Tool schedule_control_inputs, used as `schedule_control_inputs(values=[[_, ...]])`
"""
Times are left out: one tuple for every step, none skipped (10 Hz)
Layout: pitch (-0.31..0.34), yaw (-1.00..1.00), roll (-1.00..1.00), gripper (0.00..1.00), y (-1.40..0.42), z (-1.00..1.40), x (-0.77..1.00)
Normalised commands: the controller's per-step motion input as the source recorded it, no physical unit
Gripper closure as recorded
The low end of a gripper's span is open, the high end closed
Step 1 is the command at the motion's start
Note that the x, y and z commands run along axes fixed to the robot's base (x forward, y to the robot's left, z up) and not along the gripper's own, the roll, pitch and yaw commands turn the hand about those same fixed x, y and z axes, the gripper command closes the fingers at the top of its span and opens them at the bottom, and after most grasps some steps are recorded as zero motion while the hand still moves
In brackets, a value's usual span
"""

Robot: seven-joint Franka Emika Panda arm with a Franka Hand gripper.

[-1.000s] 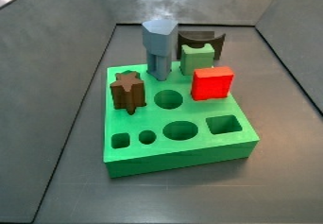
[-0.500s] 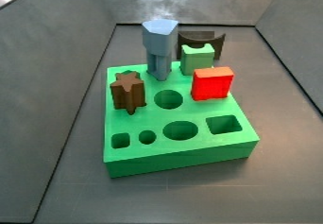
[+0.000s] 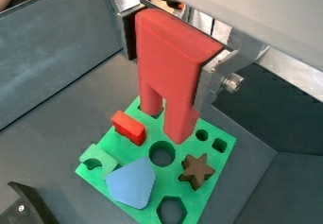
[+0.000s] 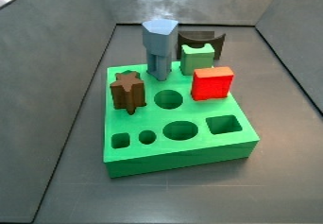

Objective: Pick up the square-circle object. Move up. Rotate the square-circle object. Place the square-circle object on the fixture. Regrasp the square-circle object. Move to above the board. Insert the square-circle object.
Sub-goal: Insert the square-circle object.

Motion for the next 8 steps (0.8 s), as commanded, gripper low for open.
schedule_control_inputs(values=[[0.000,0.00,0.00,1.00,0.13,0.00,0.00],[0.000,0.01,-0.02,1.00,-0.05,-0.02,0.00],[-0.027,0.48,0.00,1.00,-0.60,-0.14,-0.20],[-0.039,0.47,0.02,1.00,-0.66,-0.24,-0.25],[-0.004,0.49,0.05,1.00,-0.66,-0.40,-0.17],[0.000,0.59,0.07,1.00,-0.56,-0.58,-0.08],[0.001,0.70,0.09,1.00,-0.47,-0.67,-0.05],[0.004,0.71,0.09,1.00,-0.45,-0.69,-0.05]])
